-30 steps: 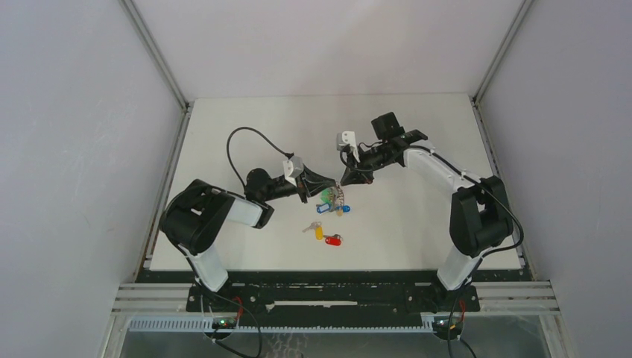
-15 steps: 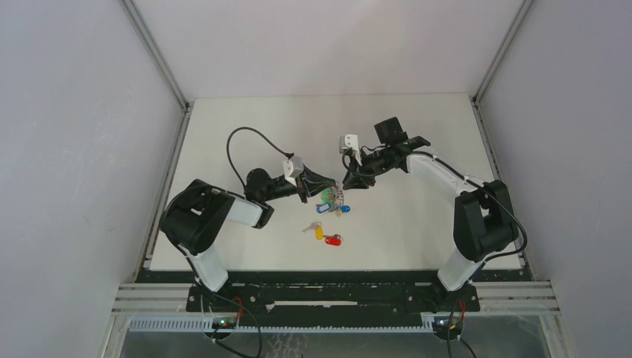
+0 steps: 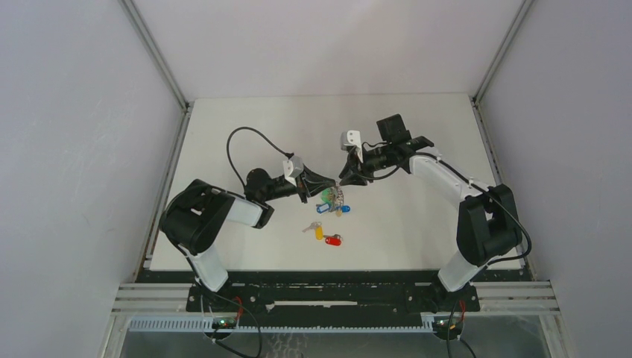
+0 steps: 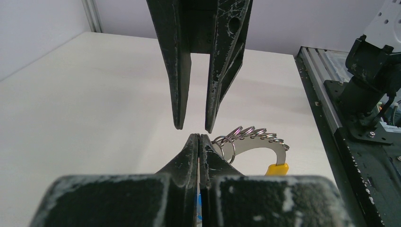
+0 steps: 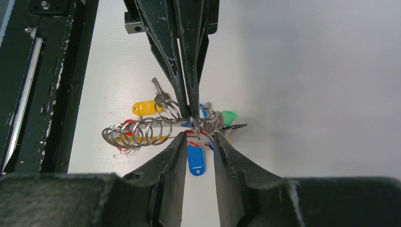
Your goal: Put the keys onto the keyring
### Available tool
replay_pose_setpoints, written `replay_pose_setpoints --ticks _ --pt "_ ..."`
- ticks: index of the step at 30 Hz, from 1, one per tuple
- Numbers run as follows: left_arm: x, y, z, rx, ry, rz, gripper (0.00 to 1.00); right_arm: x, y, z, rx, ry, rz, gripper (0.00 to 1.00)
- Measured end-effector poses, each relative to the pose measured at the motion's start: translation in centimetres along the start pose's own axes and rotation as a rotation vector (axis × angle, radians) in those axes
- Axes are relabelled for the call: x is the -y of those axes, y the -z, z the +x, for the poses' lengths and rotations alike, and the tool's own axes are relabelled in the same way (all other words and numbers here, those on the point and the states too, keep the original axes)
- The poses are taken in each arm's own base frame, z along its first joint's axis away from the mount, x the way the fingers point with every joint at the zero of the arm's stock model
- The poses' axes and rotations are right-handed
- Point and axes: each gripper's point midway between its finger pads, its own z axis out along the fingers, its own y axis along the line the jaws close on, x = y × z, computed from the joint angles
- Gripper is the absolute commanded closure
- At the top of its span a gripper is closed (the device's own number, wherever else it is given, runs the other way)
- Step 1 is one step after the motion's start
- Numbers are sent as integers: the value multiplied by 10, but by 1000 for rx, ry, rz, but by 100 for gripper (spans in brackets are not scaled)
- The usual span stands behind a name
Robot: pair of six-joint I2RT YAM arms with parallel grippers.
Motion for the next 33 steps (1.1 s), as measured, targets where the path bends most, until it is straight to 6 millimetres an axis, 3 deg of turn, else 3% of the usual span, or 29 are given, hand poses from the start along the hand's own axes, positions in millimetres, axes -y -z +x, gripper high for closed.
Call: replay_pose_setpoints --ticks 9,16,19,21,27,33 --pt "0 0 0 0 1 0 100 -1 -7 -7 28 31 -20 77" --pt "0 0 0 0 1 0 100 -1 -13 4 22 10 -52 85" --pt "0 0 0 0 1 0 100 0 -18 13 8 -14 -67 91" --pt "0 0 1 -2 4 -1 100 -1 -19 16 5 -23 -76 100" --pt "0 0 0 0 1 -2 100 -3 -16 14 -10 -23 -82 100" --pt "-1 0 -1 7 0 -1 81 -1 -10 13 -55 -18 -68 100"
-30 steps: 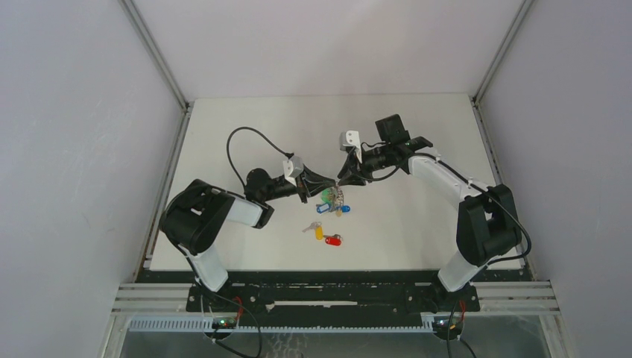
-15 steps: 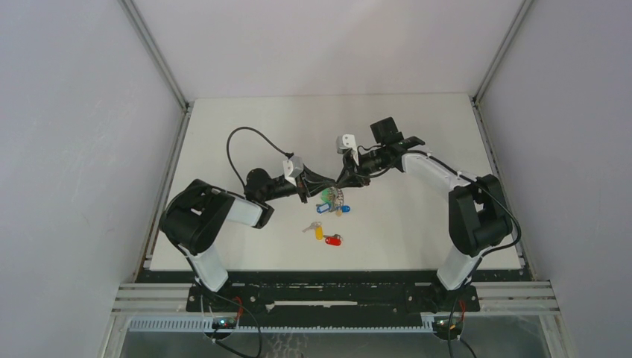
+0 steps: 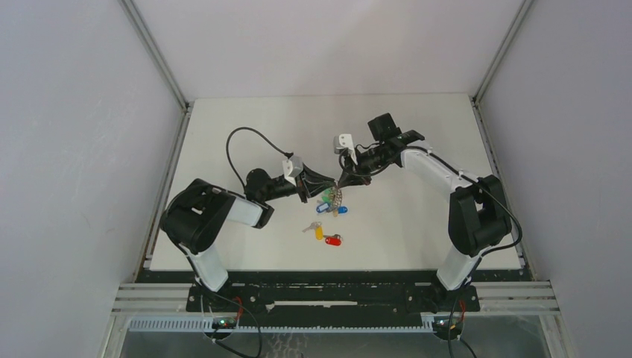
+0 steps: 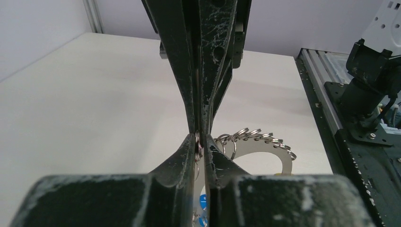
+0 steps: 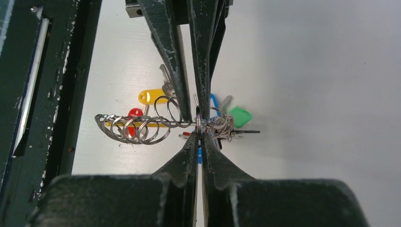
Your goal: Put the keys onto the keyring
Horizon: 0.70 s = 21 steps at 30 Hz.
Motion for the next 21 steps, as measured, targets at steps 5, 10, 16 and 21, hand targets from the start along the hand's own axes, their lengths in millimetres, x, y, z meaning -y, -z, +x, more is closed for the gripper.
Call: replay_pose_setpoints --ticks 5,10,16,21 --pt "-2 1 4 -7 8 -5 76 3 5 -2 -104 9 41 100" --pt "-5 3 7 -12 12 -13 73 7 11 -13 -228 51 98 100" --pt "-5 3 7 -11 12 -14 74 4 10 -17 -315 76 117 100" --pt "-6 3 6 -10 12 -18 73 2 9 -8 -351 55 109 100"
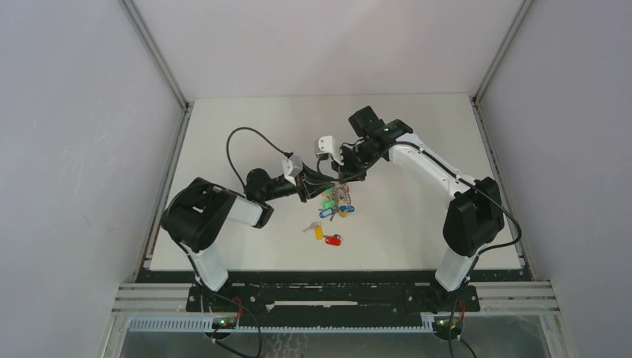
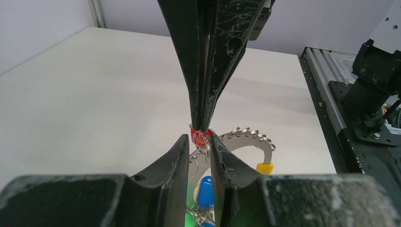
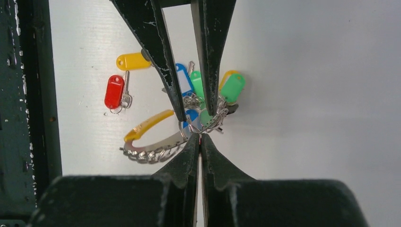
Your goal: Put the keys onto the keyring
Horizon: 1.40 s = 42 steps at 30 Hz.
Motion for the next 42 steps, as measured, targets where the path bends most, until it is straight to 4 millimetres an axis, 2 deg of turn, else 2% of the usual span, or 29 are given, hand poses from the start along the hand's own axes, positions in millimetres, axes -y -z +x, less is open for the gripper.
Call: replay_pose_setpoints --ticks 13,26,30,35,42 --pt "0 6 10 -16 45 -34 68 2 -1 3 -23 -12 13 100" --pt "5 -1 20 -28 114 -22 68 6 -5 -3 -5 -6 32 100" --pt "2 -9 20 -23 128 -20 73 5 -7 -4 -8 -1 33 100" --pt "-3 -14 22 -22 150 -23 83 6 -8 -2 -16 -4 40 100" --pt "-3 -16 33 -37 173 -22 83 4 -12 3 -17 -20 37 100"
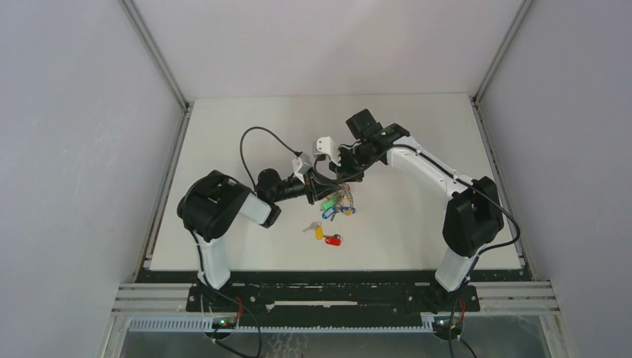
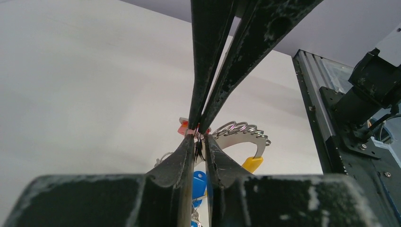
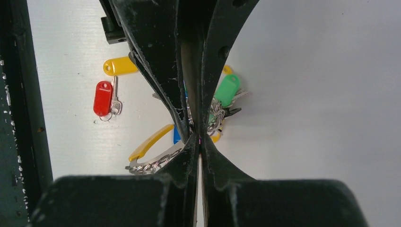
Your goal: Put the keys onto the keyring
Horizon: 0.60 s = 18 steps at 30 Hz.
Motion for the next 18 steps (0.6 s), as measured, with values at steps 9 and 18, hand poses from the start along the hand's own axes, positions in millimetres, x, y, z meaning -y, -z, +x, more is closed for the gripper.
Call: replay_pose_setpoints --ticks 9,18 --pt "-1 -2 8 -6 11 -9 86 4 6 1 21 -19 40 100" --pt "1 -4 7 0 -6 -6 100 10 11 3 46 -59 82 100"
